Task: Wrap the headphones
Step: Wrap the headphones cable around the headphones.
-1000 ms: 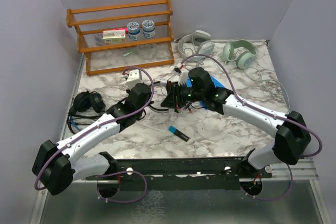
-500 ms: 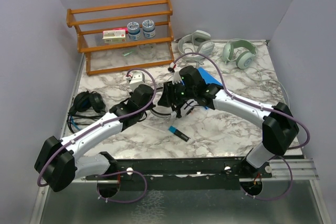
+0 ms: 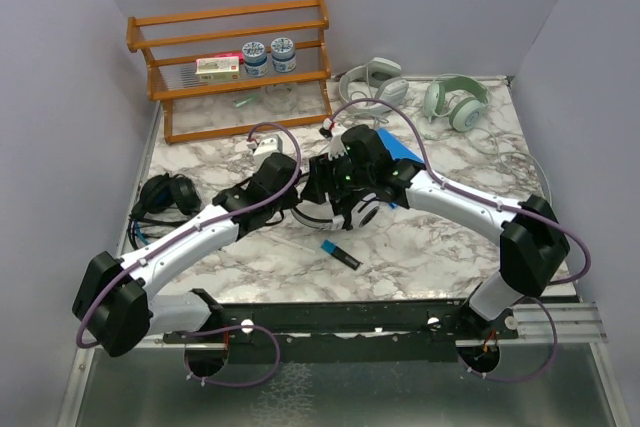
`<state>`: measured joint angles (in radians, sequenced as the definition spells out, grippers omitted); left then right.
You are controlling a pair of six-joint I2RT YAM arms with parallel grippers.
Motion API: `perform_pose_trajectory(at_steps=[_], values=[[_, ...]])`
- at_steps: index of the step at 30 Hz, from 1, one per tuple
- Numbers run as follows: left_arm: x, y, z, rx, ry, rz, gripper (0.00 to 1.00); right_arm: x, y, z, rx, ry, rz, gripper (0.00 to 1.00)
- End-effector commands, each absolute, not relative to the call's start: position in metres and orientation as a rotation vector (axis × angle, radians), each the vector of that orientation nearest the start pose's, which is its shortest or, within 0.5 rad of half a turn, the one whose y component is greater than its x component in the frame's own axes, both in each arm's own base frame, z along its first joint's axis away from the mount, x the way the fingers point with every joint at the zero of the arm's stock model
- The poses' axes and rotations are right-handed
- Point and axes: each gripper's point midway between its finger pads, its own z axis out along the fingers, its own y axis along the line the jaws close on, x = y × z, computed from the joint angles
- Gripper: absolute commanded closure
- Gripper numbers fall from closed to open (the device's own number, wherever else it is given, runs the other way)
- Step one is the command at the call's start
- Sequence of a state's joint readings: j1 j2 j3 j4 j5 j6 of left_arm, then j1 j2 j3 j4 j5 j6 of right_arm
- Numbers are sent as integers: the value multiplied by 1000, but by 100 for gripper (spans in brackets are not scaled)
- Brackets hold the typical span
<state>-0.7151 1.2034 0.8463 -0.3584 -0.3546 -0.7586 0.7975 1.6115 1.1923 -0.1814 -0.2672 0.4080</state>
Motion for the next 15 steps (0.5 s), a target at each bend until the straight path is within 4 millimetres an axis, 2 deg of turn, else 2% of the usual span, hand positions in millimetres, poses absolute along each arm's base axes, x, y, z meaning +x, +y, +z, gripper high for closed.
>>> perform_pose_trajectory(at_steps=[1,2,4,8,10,15], values=[[289,-237,180,-288,2224,-650,100,269,369,192,-691,2150,979,33],[289,-238,179,-295,2236,-665,100,269,369,198,-705,2131,981,29],[291,-239,176,-315,2253,-699,100,268,368,208,-740,2090,974,31],[297,-242,174,-342,2269,-796,100,263,362,221,-792,2052,961,48],[300,-243,172,-341,2281,-804,100,260,360,228,-813,2037,958,53],[304,-242,171,-325,2297,-765,100,258,354,240,-845,2027,925,49]])
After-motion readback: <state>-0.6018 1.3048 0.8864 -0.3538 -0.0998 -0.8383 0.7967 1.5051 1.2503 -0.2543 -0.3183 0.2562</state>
